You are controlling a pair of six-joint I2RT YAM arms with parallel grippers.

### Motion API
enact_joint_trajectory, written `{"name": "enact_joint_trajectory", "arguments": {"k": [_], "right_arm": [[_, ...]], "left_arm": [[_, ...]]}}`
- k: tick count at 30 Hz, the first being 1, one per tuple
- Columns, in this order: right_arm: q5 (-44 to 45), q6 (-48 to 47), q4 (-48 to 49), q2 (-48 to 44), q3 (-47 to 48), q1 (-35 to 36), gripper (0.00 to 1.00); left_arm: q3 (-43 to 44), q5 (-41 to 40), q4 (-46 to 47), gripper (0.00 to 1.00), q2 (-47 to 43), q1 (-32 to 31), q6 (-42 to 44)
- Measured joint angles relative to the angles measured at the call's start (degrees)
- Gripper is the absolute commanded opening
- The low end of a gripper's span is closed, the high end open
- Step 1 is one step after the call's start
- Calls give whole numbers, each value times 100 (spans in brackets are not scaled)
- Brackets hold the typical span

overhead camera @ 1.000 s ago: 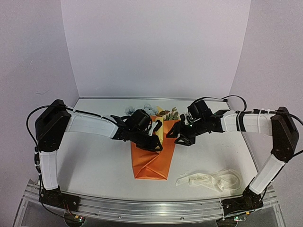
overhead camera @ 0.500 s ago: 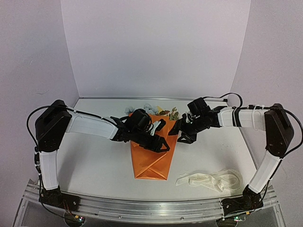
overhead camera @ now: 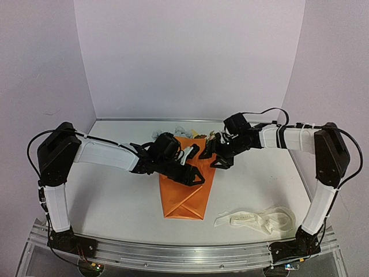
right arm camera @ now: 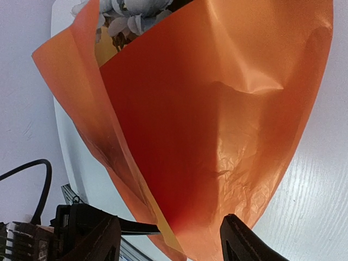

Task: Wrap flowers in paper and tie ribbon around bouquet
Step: Fold the 2/3-folded wrapping paper at the center of the board, then press the fold line on the folded wrapping paper.

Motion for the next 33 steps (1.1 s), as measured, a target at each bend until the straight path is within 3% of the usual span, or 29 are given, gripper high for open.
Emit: {"name": "enact_joint_trajectory", "arguments": {"k": [7, 14, 20, 26, 33], "right_arm": [[-232, -70, -15, 627, 707, 0, 46], [-310, -27, 4, 826, 795, 0, 11], [-285, -37, 106, 819, 560, 0, 3], [-106, -277, -49, 539, -28, 0, 0], [203, -605, -280, 308, -156, 0, 0]], "left_arm": [[-14, -50, -10, 59, -82, 0, 4], [-213, -181, -10, 59, -427, 0, -18], [-759, -399, -22, 57, -1028, 53, -228], [-1603, -505, 61, 42, -1695, 372, -512], [-2160, -440, 125, 25, -1658, 564, -751]]}}
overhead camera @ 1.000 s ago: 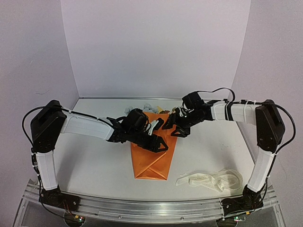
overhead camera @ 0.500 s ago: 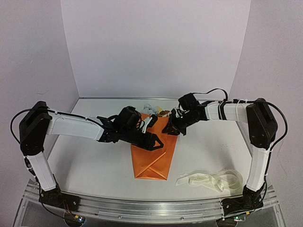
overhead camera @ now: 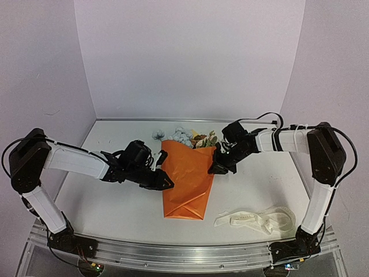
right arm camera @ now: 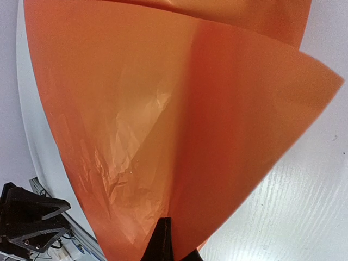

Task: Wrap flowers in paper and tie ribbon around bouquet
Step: Press the fold line on the folded wrapping paper.

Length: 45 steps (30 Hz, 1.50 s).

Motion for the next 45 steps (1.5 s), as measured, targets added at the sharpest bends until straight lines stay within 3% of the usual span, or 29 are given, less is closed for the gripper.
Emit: {"name": "enact_joint_trajectory", "arguments": {"k": [10, 14, 19, 23, 30, 36, 45], "right_arm": [[236, -248, -442, 266, 623, -19, 3], [331, -308, -601, 334, 666, -22, 20], [370, -340, -857, 299, 649, -8, 33], [382, -333, -1135, -141, 452, 97, 31], [178, -104, -1177, -777, 348, 878, 13], [-141, 353, -786, -364, 325, 1452, 8], [-307, 1202, 361, 371, 117, 1727, 5]], "left_arm": [[-19, 237, 435, 20, 646, -22, -144], [-60, 315, 515, 20, 820, -22, -160], [-93, 385, 553, 20, 836, -22, -176], [-93, 467, 586, 20, 837, -37, -195], [-93, 597, 670, 20, 839, -100, -273], [-93, 666, 676, 19, 855, -138, -291], [-128, 729, 663, 18, 857, -146, -269]]}}
